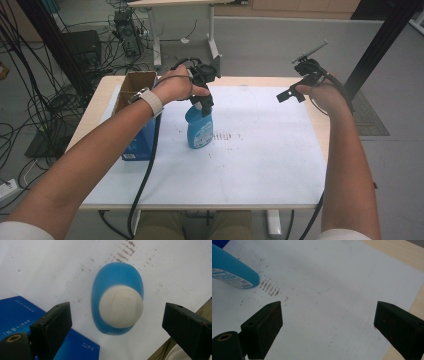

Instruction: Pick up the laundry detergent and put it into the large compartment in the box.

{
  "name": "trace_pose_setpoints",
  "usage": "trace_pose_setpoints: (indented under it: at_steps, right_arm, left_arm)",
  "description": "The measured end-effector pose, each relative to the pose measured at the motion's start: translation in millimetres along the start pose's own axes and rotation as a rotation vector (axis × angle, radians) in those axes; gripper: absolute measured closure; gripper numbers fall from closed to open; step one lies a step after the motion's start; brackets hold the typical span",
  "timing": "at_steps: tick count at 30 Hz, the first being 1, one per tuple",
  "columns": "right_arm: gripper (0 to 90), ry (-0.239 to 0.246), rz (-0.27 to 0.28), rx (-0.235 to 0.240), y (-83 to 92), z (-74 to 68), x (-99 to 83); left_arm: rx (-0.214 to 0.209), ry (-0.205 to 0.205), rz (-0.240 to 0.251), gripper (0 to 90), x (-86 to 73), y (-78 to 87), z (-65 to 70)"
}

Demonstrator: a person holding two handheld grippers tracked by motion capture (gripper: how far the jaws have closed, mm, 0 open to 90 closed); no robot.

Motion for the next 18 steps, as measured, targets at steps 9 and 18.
trace_pose_setpoints:
  at_steps: [9, 18]
  right_arm:
    - [8.2, -0.004, 0.003, -0.001, 0.6, 0.5, -0.6]
    - [8.2, -0.003, 0.003, -0.001, 0.9, 0.5, -0.7]
  left_arm:
    - [0.004, 0.002, -0.003, 9.4, 0.4, -0.2, -0.5]
    - [0.006, -0.001, -0.007, 9.4, 0.9, -0.2, 0.3]
Point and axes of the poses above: each handheld gripper's, and its own axes: y roughly backward along the jaws, x roughly out of its top, z roughly to its right, the point moved 3 cm from there along -y, roughly forward along the jaws, and after that the axes turned 10 degrees about y, right-handed, at the moved point
